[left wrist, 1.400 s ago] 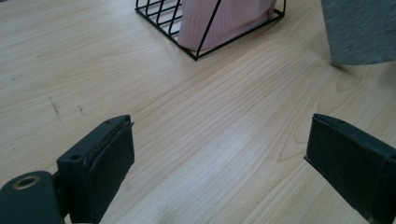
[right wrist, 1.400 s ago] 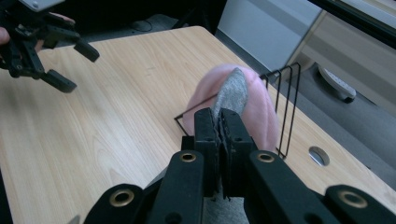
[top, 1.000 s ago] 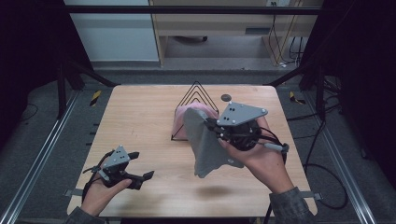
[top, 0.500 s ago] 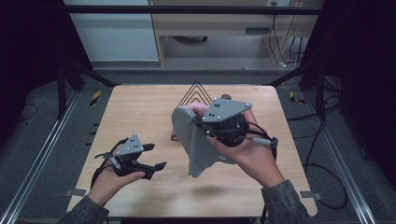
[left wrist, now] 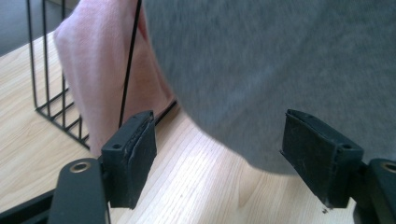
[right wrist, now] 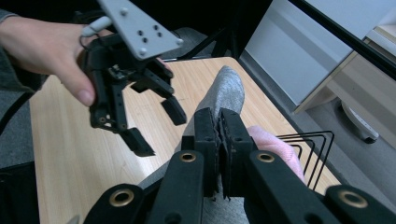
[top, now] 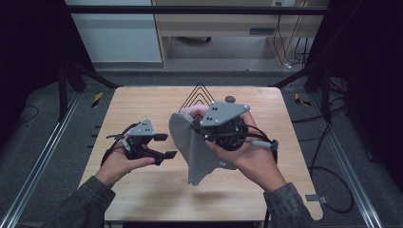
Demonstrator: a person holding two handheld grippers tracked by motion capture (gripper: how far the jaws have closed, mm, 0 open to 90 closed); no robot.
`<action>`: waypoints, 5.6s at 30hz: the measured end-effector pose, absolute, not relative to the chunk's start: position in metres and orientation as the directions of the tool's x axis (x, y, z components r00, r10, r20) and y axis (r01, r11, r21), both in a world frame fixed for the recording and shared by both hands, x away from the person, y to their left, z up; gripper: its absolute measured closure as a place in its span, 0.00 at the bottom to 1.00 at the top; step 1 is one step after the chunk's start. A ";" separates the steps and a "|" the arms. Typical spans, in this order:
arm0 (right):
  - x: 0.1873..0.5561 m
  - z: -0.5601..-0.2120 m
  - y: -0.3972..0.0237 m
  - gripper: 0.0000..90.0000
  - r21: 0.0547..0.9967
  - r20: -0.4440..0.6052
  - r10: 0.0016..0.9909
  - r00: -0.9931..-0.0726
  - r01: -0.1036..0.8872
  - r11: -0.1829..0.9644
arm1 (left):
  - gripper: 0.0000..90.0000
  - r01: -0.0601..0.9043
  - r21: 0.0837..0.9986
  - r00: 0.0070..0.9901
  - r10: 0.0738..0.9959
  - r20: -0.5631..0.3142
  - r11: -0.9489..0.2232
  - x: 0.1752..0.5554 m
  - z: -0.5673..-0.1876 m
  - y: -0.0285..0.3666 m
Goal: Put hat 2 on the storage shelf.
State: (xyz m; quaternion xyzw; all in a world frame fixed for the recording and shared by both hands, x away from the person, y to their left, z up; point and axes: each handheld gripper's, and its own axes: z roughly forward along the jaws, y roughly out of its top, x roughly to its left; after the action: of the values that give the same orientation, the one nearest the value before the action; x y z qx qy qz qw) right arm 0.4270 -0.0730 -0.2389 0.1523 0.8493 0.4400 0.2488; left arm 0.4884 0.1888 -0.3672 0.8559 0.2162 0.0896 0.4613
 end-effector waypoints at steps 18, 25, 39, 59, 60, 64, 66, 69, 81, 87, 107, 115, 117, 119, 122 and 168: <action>0.434 -0.261 -0.099 0.97 0.830 -0.230 0.552 -0.801 0.134 0.541 | 0.97 0.261 0.805 0.919 0.392 -0.038 -0.534 0.487 -0.375 0.160; 0.439 -0.274 -0.123 0.97 0.853 -0.181 0.611 -0.771 0.186 0.487 | 0.97 0.256 0.794 0.907 0.421 0.000 -0.551 0.474 -0.346 0.171; 0.447 -0.252 -0.130 0.97 0.883 -0.152 0.634 -0.758 0.185 0.432 | 0.97 0.216 0.765 0.888 0.447 0.104 -0.606 0.474 -0.292 0.180; 0.495 -0.192 -0.133 0.97 0.914 -0.162 0.645 -0.747 0.132 0.383 | 0.97 0.134 0.846 0.848 0.501 0.171 -0.516 0.512 -0.218 0.185; 0.498 -0.190 -0.133 0.97 0.916 -0.164 0.647 -0.745 0.128 0.381 | 0.97 0.133 0.847 0.848 0.502 0.171 -0.514 0.513 -0.217 0.185; 0.511 -0.185 -0.135 0.97 0.928 -0.147 0.663 -0.734 0.129 0.349 | 0.97 0.147 0.845 0.842 0.513 0.166 -0.514 0.528 -0.216 0.184; 0.519 -0.188 -0.132 0.97 0.926 -0.150 0.673 -0.724 0.135 0.352 | 0.97 0.162 0.848 0.838 0.524 0.151 -0.504 0.539 -0.218 0.184; 0.530 -0.191 -0.130 0.97 0.929 -0.144 0.683 -0.716 0.139 0.342 | 0.97 0.169 0.861 0.837 0.531 0.131 -0.479 0.548 -0.217 0.183; 0.586 -0.190 -0.139 0.97 0.949 -0.103 0.724 -0.682 0.149 0.276 | 0.97 0.168 0.880 0.811 0.570 0.133 -0.444 0.589 -0.212 0.176; 0.611 -0.190 -0.147 0.97 0.955 -0.079 0.737 -0.671 0.162 0.250 | 0.97 0.153 0.884 0.795 0.586 0.155 -0.441 0.607 -0.209 0.164; 0.644 -0.225 -0.151 0.97 0.941 -0.054 0.755 -0.653 0.219 0.257 | 0.97 0.207 0.877 0.766 0.629 0.131 -0.434 0.637 -0.250 0.157; 0.643 -0.237 -0.149 0.96 0.928 -0.063 0.751 -0.657 0.238 0.286 | 0.97 0.217 0.859 0.766 0.626 0.144 -0.463 0.639 -0.260 0.156; 0.640 -0.241 -0.149 0.96 0.926 -0.061 0.749 -0.660 0.243 0.290 | 0.97 0.222 0.860 0.765 0.629 0.138 -0.459 0.639 -0.263 0.156; 0.639 -0.246 -0.148 0.96 0.924 -0.060 0.747 -0.662 0.246 0.292 | 0.98 0.224 0.859 0.763 0.631 0.140 -0.461 0.639 -0.267 0.156; 0.637 -0.251 -0.147 0.96 0.921 -0.055 0.746 -0.664 0.255 0.295 | 0.98 0.223 0.858 0.760 0.633 0.144 -0.463 0.638 -0.271 0.157; 0.634 -0.290 -0.130 0.96 0.886 -0.046 0.732 -0.680 0.311 0.344 | 0.97 0.281 0.839 0.747 0.655 0.114 -0.466 0.635 -0.312 0.167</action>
State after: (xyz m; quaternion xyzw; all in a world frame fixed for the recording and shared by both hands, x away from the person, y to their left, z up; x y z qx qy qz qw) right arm 0.6335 -0.1305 -0.2898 0.3307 0.7882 0.4676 0.2253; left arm 0.6346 0.1665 -0.3123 0.8284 0.2823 0.2163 0.4326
